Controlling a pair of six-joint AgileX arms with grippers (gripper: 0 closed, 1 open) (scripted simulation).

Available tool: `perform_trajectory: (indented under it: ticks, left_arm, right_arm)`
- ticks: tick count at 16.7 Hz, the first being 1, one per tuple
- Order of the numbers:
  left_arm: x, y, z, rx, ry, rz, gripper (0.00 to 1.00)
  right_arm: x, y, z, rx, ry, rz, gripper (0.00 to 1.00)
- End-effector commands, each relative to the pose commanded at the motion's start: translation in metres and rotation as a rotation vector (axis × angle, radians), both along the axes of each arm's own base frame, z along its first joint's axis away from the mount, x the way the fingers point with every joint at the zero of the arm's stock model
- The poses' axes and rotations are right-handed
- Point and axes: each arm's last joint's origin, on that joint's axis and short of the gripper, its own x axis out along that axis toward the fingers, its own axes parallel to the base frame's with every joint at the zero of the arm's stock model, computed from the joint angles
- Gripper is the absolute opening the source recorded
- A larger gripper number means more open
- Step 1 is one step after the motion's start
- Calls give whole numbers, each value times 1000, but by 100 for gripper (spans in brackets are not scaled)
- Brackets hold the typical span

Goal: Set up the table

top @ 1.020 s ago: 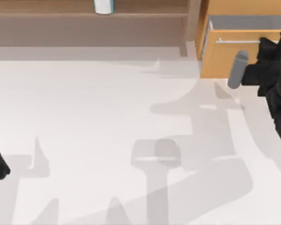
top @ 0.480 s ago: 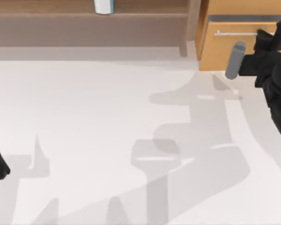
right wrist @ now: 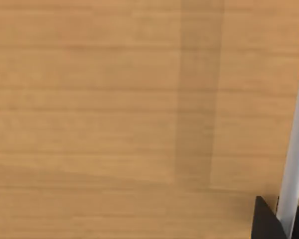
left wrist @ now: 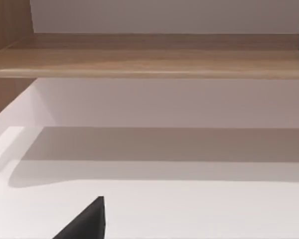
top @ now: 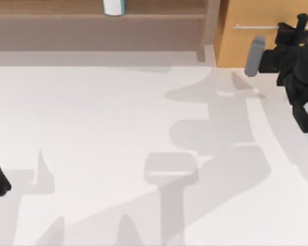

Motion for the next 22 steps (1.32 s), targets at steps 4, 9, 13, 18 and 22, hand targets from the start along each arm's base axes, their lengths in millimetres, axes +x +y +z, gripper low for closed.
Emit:
perform_trajectory:
  ticks: [4,9,13,18,22]
  left_arm:
    - [0,0,0,0,0,0,100]
    - [0,0,0,0,0,0,100]
    - [0,0,0,0,0,0,100]
    - [0,0,0,0,0,0,100]
    - [0,0,0,0,0,0,100]
  right_arm:
    - [0,0,0,0,0,0,8]
    - [0,0,0,0,0,0,45]
    - [0,0,0,0,0,0,75]
    - [0,0,0,0,0,0,100]
    - [0,0,0,0,0,0,100]
